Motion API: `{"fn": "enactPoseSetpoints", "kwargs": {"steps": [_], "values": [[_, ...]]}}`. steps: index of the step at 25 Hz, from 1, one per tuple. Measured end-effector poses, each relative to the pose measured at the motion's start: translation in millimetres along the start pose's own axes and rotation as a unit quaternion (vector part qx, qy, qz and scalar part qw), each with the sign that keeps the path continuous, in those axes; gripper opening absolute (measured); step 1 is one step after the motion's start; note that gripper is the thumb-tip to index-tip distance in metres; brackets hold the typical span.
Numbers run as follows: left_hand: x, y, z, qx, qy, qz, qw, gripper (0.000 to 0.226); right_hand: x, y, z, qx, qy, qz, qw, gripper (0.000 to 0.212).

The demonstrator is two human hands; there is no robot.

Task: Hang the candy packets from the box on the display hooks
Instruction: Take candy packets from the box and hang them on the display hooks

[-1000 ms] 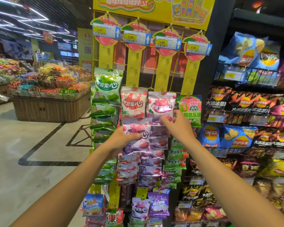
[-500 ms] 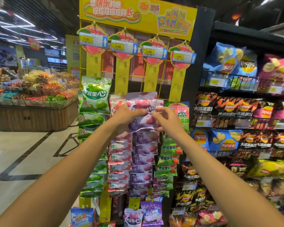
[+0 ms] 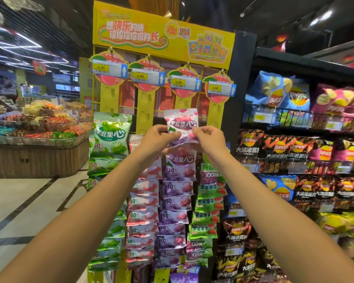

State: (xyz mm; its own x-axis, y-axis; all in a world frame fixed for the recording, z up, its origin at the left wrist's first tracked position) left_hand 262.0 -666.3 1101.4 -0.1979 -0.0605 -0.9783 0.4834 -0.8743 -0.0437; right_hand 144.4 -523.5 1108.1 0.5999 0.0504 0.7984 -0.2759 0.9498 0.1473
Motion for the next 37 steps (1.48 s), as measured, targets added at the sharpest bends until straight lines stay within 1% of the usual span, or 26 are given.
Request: {"fn": "enactPoseSetpoints", "kwargs": {"steps": [2,4,5,7,9,11,13,16,18,23,29,32,34,35,37], "values": [[7.7,1.1,2.0,-0.022,-0.005,0.011,1.0,0.051,-13.0,-5.1,-2.8,0.009,-0.009,-0.017,1.0,0.047],[14.8,1.5,0.6,-0.036,-0.013,0.041,0.998,0.048,-26.1,-9.5,-6.3,0.008,-0.017,-0.011,1.0,0.055],[18.9,2.6,0.4,-0.043,-0.019,0.061,0.997,0.05,-29.1,-11.1,-9.0,0.011,-0.019,-0.013,1.0,0.053],[26.8,6.0,1.4,-0.059,-0.027,0.106,0.992,0.057,-30.1,-13.3,-16.2,0.009,-0.019,-0.03,0.999,0.039],[33.1,7.6,0.0,-0.074,-0.032,0.137,0.987,0.058,-32.9,-12.9,-21.3,0.004,-0.015,-0.063,0.998,0.028],[36.5,7.3,-4.6,-0.093,-0.043,0.169,0.98,0.053,-37.5,-11.4,-25.1,0.004,0.003,-0.085,0.996,0.026],[38.8,5.6,-9.1,-0.114,-0.062,0.204,0.97,0.056,-36.2,-9.0,-30.7,0.007,0.035,-0.109,0.993,0.025],[40.7,1.2,-15.1,-0.137,-0.076,0.244,0.957,0.059,-31.0,-3.4,-40.9,0.005,0.125,-0.185,0.975,0.023],[43.0,-2.5,-18.5,-0.149,-0.08,0.258,0.951,0.059,-29.7,-0.1,-44.6,0.003,0.159,-0.218,0.963,0.024],[42.8,-11.7,-29.4,-0.191,-0.097,0.315,0.925,0.066,-26.8,7.5,-48.2,0.016,0.153,-0.295,0.943,0.028],[40.5,-22.0,-42.0,-0.244,-0.123,0.425,0.863,0.063,-25.1,33.6,-53.0,0.079,0.134,-0.262,0.952,0.036],[46.9,-40.8,-56.9,-0.278,-0.121,0.516,0.801,0.068,-34.2,61.7,-63.6,0.09,0.139,-0.273,0.948,0.029],[53.3,-59.4,-67.2,-0.289,-0.146,0.569,0.756,0.068,-46.1,85.7,-71.2,0.097,0.151,-0.284,0.942,0.026],[57.3,-71.3,-71.8,-0.283,-0.169,0.588,0.739,0.067,-53.4,99.5,-75.7,0.101,0.156,-0.29,0.939,0.026],[69.3,-96.1,-76.4,-0.254,-0.203,0.611,0.721,0.066,-70.7,127.4,-84.7,0.106,0.168,-0.305,0.931,0.03]]}}
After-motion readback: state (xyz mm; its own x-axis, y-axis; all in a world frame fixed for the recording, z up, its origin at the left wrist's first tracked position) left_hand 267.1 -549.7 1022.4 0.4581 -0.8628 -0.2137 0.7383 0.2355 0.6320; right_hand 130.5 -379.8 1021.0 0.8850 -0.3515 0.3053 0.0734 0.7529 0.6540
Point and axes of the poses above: each hand's wrist, its own z-axis towards the middle knuckle, its own y-axis out of the back of the hand, x = y × z, the point moved 1 cm from there along z, towards the middle knuckle, and after that the axes turned 9 degrees about y, right-handed, at the moved point
